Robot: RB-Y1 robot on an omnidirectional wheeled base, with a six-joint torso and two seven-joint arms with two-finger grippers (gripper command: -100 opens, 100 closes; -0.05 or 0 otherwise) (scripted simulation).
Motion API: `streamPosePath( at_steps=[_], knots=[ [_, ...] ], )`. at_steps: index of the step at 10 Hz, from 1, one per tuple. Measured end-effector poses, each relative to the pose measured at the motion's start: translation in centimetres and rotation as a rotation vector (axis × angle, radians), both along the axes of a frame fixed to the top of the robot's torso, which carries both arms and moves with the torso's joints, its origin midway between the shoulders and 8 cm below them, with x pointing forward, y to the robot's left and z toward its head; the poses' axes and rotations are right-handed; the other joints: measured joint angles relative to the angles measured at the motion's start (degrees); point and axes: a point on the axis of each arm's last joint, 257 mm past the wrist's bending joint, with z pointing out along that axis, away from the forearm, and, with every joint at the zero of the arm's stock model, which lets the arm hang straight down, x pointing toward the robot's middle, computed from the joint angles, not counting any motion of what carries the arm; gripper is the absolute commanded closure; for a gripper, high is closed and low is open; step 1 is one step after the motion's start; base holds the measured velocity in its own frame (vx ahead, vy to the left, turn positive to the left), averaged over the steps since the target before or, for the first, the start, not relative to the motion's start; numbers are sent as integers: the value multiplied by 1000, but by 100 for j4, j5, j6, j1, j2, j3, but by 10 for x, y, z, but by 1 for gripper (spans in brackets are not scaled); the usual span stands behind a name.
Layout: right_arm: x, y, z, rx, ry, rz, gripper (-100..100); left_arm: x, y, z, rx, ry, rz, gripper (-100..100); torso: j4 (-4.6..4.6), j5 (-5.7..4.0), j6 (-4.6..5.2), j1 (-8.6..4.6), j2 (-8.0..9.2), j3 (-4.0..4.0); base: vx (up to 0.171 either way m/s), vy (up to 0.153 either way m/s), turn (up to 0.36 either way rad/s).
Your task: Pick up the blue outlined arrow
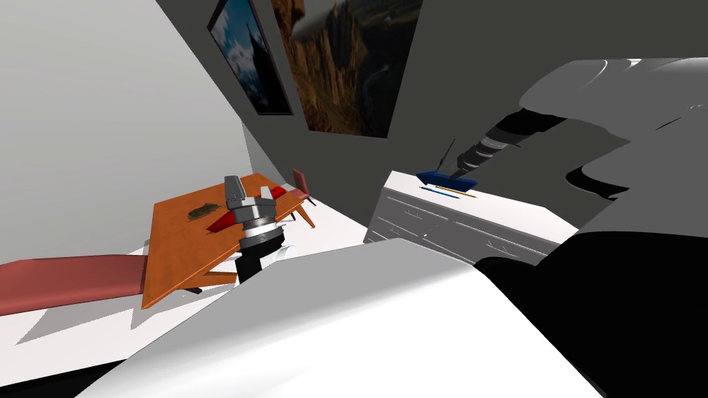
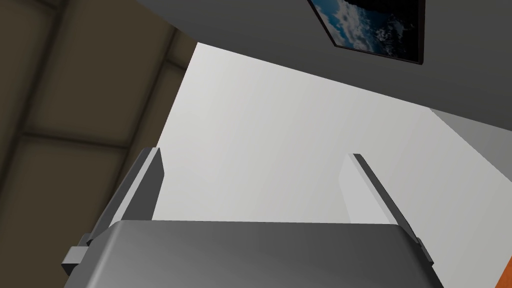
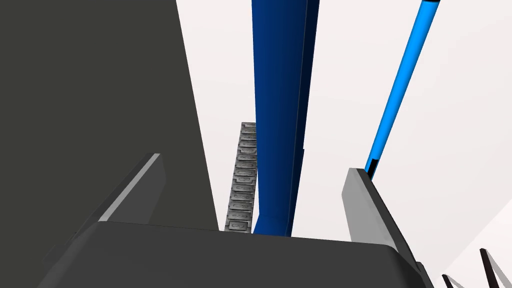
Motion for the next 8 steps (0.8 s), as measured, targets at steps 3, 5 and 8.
streamPosePath(
  at_steps=[3, 5, 8],
  knots=[
    [-5, -16, 12, -7, -56, -48, -100, 0, 0, 0, 0, 0, 0, 0, 1, 2, 0, 12, 4, 2, -17, 41, -56],
    [12, -12, 16, -47, -62, -30, -100, 0, 0, 0, 0, 0, 0, 0, -1, 5, -4, 13, -2, -1, -4, 16, -15],
    [24, 11, 12, -74, 0, 19, -100, 0, 0, 0, 0, 0, 0, 0, -7, -2, -4, -10, -24, -15, 37, -23, 0]
  ],
)
